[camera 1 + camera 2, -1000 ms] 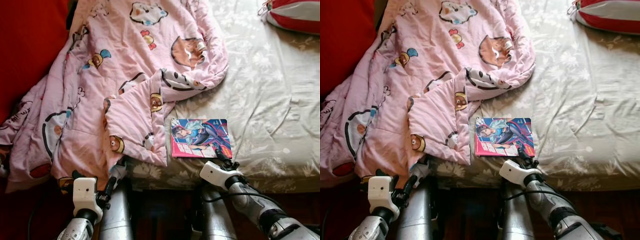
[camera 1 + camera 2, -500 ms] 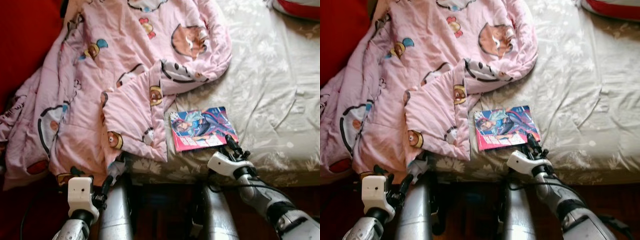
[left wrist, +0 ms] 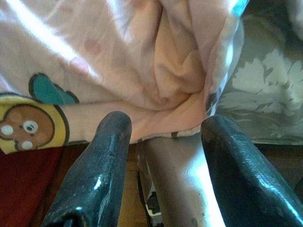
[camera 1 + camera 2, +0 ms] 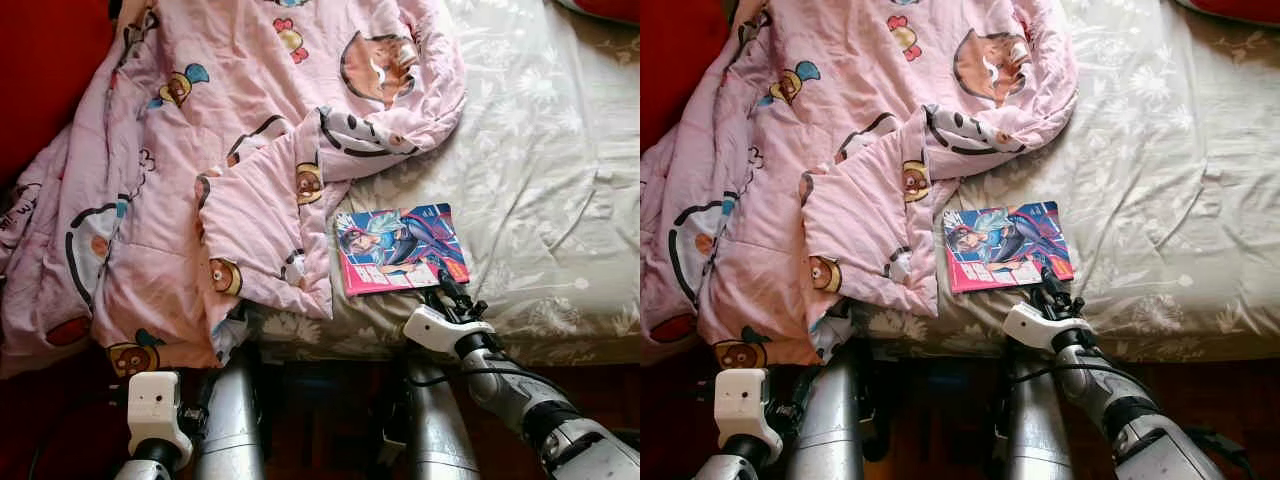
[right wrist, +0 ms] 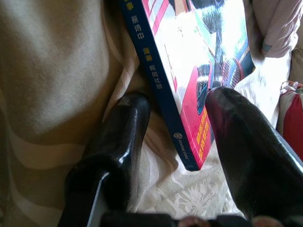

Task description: Clean up the room

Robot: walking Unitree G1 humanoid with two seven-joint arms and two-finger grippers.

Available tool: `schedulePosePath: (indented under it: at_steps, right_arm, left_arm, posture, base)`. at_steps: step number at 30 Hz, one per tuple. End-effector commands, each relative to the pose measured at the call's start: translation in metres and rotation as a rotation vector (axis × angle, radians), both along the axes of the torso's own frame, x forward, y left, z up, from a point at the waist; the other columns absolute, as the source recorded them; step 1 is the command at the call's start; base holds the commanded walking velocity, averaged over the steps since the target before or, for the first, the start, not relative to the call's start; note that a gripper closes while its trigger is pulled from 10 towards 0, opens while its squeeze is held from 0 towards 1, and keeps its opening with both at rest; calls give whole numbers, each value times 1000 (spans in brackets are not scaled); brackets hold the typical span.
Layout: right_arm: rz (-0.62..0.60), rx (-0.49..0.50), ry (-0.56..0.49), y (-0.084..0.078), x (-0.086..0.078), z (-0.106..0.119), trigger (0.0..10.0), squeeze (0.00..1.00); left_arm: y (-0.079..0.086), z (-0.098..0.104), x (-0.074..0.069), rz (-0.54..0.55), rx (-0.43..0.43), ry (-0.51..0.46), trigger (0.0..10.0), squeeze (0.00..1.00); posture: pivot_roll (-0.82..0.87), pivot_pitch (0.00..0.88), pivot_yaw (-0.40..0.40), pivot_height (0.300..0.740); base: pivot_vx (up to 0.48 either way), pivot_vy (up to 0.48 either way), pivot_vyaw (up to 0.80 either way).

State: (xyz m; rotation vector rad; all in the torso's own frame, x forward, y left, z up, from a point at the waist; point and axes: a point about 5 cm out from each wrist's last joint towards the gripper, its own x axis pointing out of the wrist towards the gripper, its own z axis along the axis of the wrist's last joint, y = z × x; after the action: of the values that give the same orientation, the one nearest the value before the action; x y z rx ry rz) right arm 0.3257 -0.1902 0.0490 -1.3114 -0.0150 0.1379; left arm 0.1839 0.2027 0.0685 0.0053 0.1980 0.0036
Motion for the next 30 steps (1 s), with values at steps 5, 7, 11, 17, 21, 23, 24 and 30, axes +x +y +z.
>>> schedulePosePath:
  at_steps: [5,7,11,17,21,23,24,30]
  right_arm:
    - [2,-47,40,-5,-9,-11,10000,0]
    - [-6,-49,36,-7,-8,-10,10000,0]
    - [-26,-59,34,-10,-4,-6,10000,0]
    - [-45,-67,30,-12,0,-1,10000,0]
    - [-44,-73,18,-9,6,4,10000,0]
    - [-40,-75,18,-8,7,5,10000,0]
    - [-34,-76,16,-6,9,7,10000,0]
    - [-19,-74,-2,0,16,15,10000,0]
  left_arm:
    - [2,-4,-15,26,-13,54,10000,0]
    - [2,-2,-18,28,-12,53,10000,0]
    - [4,2,-20,42,-5,48,10000,0]
    - [4,7,-24,50,-1,45,10000,0]
    - [4,8,-25,55,-1,49,10000,0]
    - [4,8,-27,57,-1,51,10000,0]
    - [3,8,-29,57,-1,55,10000,0]
    - [5,7,-33,61,1,69,10000,0]
  posture:
    - [233,524,-24,582]
    - [238,529,-26,582]
    - [253,543,-25,582]
    - [259,558,-25,582]
    - [266,565,-25,582]
    - [267,570,-25,582]
    - [268,572,-24,582]
    - [263,577,-26,582]
  base:
    - [0,0,0]
    - [0,0,0]
    - [0,0,0]
    - [0,0,0]
    - [0,0,0]
    - [0,0,0]
    - [0,0,0]
    - [0,0,0]
